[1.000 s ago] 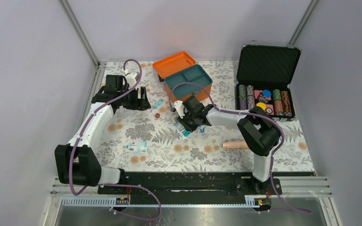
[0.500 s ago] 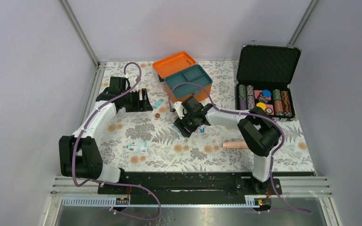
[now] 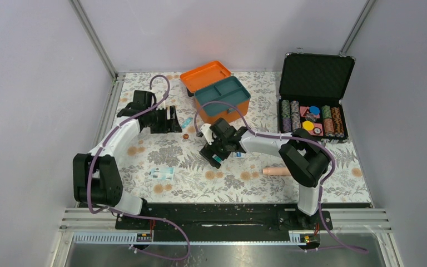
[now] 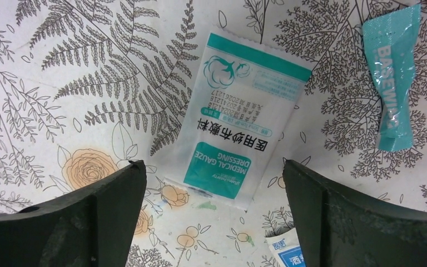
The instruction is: Organize the medicine kit
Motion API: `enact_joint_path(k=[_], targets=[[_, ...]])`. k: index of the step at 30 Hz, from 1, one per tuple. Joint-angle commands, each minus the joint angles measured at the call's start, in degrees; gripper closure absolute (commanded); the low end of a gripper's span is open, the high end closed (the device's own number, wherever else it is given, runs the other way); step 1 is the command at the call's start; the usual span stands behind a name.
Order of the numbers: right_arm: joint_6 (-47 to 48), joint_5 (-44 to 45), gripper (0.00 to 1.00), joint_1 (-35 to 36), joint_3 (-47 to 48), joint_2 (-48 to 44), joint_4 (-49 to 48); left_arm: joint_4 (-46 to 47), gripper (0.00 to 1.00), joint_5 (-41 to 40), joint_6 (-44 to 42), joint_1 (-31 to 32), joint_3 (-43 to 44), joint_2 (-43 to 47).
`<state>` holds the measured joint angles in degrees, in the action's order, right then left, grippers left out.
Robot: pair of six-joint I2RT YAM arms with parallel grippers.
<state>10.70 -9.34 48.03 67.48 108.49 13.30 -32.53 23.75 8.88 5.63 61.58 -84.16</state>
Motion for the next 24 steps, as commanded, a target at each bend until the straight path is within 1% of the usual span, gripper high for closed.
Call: enact_joint_path(k=[1, 4, 8, 10, 12, 15, 16, 20, 24], targets=[[0.16, 1.51, 0.01, 1.75, -4.37, 2.89, 0.96, 1.64, 0.28, 0.24, 0.22, 0.6, 2.93, -0.66], [0.04, 1.65, 0.19, 2.04, -5.41, 3.4, 0.2, 2.09, 0.28, 0.4, 0.58, 0.82, 2.77, -1.07], [1.41, 1.79, 0.31, 2.46, -4.98, 4.55, 0.35, 2.46, 0.28, 0.45, 0.68, 0.88, 2.89, -1.73], [2.84, 1.71, 0.39, 2.42, -4.68, 5.35, 0.85, 2.39, 0.28, 0.19, 0.65, 0.79, 3.17, -2.0], [3.91, 1.37, 0.43, 2.35, -4.44, 5.8, 1.29, 2.2, 0.28, 0.62, 0.8, 0.47, 3.49, -2.21], [5.62, -0.55, 0.58, 2.01, -3.56, 6.12, 2.1, 2.84, 0.28, 2.67, 2.86, -1.21, 3.26, -3.12], [5.92, -0.82, 0.62, 1.75, -3.11, 6.19, 2.14, 3.44, 0.28, 3.73, 3.89, -1.76, 2.84, -3.65], [6.26, -3.51, 0.62, 0.73, -1.41, 6.33, 2.29, 7.81, 0.27, 7.46, 6.5, -2.22, 0.86, -6.53], [6.0, -6.13, 0.62, 0.27, -0.9, 6.2, 2.47, 13.41, 0.27, 15.35, 9.66, -0.79, 0.21, -11.93]])
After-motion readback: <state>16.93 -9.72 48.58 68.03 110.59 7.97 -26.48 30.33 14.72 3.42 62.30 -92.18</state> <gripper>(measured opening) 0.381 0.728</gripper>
